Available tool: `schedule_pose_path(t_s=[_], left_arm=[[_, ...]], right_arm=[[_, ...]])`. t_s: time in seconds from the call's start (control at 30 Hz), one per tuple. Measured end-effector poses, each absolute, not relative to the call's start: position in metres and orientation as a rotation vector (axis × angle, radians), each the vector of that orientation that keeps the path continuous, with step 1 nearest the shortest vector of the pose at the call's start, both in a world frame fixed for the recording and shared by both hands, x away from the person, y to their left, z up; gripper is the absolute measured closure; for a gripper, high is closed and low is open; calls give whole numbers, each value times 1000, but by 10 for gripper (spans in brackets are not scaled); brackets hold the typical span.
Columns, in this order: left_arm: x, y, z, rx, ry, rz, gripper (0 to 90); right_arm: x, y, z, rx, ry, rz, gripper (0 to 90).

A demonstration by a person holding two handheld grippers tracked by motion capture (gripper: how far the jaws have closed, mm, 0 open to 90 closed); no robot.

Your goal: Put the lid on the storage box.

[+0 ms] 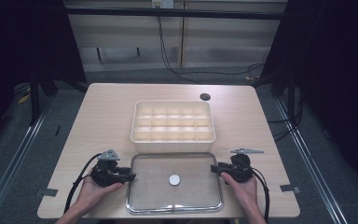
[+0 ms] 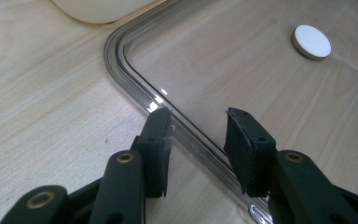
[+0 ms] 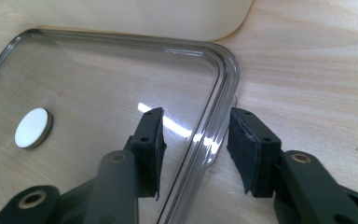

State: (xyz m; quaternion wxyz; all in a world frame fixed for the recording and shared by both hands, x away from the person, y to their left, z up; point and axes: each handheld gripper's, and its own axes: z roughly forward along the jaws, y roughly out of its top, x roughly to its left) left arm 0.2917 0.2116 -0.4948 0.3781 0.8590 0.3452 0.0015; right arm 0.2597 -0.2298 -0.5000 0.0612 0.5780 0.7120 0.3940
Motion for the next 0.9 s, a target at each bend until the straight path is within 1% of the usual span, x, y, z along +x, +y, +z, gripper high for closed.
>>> schedule_pose_path(t_s=[0.07, 0.1, 0.13, 0.3, 0.33, 0.77, 0.8, 0.9], left_arm=[[292, 212, -495, 2188, 886, -3, 602], [292, 212, -495, 2188, 886, -3, 602], [292, 212, -495, 2188, 886, -7, 602], [292, 212, -495, 2189, 885, -1, 602], [292, 212, -495, 2189, 885, 2, 602], [291, 211, -495, 2191, 885, 5, 595], [291, 211, -495, 2185, 885, -6, 598], [290, 209, -495, 2184, 885, 0, 598]], right_arm=[[260, -235, -502, 1818, 2112, 1251, 616], [260, -235, -502, 1818, 2112, 1251, 616], [260, -238, -503, 1856, 2087, 1283, 642], [258, -245, -502, 1903, 2022, 1389, 667], [257, -249, -504, 1931, 1982, 1464, 685], [252, -254, -501, 1951, 1942, 1577, 691], [252, -253, -502, 1956, 1953, 1626, 721], [251, -248, -500, 1947, 1948, 1644, 712]])
